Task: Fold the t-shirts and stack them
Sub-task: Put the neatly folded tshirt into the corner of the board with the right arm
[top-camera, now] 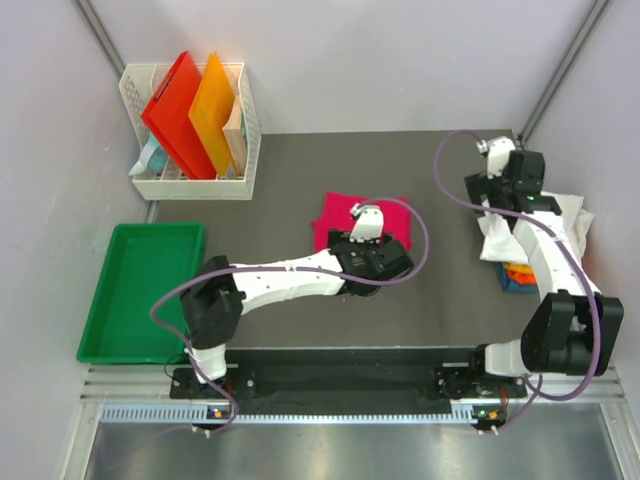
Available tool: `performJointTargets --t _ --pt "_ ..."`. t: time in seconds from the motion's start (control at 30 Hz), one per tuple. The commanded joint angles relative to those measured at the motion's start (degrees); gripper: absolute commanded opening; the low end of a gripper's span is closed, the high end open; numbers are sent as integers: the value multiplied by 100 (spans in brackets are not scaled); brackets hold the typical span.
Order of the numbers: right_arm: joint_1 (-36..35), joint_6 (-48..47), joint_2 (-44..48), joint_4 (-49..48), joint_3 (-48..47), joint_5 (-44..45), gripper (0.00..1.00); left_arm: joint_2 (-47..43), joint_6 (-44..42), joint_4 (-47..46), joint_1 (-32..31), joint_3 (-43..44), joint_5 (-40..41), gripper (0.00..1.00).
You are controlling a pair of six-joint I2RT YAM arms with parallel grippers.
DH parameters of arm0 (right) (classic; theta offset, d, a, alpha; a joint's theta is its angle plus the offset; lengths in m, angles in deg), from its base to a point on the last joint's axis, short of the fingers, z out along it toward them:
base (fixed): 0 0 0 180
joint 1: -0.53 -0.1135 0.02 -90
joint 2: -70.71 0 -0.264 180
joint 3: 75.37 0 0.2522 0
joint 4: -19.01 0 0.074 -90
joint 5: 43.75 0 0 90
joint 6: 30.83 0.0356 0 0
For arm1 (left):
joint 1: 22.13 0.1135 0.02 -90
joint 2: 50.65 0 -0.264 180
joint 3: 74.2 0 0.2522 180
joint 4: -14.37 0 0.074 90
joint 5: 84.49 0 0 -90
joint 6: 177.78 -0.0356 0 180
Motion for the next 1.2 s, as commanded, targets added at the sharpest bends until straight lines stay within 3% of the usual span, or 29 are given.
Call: performJointTargets --t 0.0,0.07,0.17,0.23,0.37,0.4,0.5,0.53,0.57,0.63,0.77,0.8,0.87,0.9,0.93,1.07,1.13,1.17 --pt "633 568 -185 1324 -477 -73 100 -864 -1140 -1412 540 -580 -885 99" --pt "695 -36 -276 2126 -558 -1125 100 -936 -1457 -1808 892 -678 -1193 99" --pt "721 -486 574 2023 3 -2419 100 -779 -1985 -1932 1200 -600 -1598 99" --pt "704 -487 1400 1604 398 -3307 100 -638 -2205 -1862 1296 -390 -1739 99" --pt "458 120 2193 171 1207 -3564 100 -225 -2461 -2037 1420 -196 -1950 99" --pt "440 129 2254 3 1339 -3661 87 -137 -2321 -2046 1490 -65 -2125 99" --pt "431 375 1557 140 1210 -3810 71 232 -2031 -2151 1718 164 -2548 99" --pt "431 166 1256 707 835 -3907 74 303 -2030 -2256 1754 174 -2609 99" --pt "431 59 940 957 657 -4160 91 469 -2013 -2310 1763 209 -2601 99" --pt "440 -187 165 1433 330 -4399 99 671 -1907 -2232 1780 463 -2540 99" --pt "405 127 101 724 707 -4585 78 1129 -1758 -2020 1868 850 -2460 96" --pt "361 242 232 339 838 -4550 66 1156 -1766 -2046 1903 851 -2487 95" --pt "195 567 295 55 866 -4296 32 1261 -1775 -2134 1938 815 -2496 92" --pt "151 681 225 -85 788 -4268 21 1279 -1714 -2126 2017 807 -2530 91" --pt "115 865 155 -87 709 -4285 15 1305 -1670 -2117 2061 789 -2592 88" --pt "-183 1130 -267 89 348 -4233 14 1131 -1582 -2353 2193 334 -2794 65" --pt "-289 1209 -329 -24 356 -4102 22 1060 -1573 -2468 2202 201 -2803 47" --pt "-289 1236 -312 -104 391 -4005 36 1024 -1564 -2477 2220 113 -2812 42"
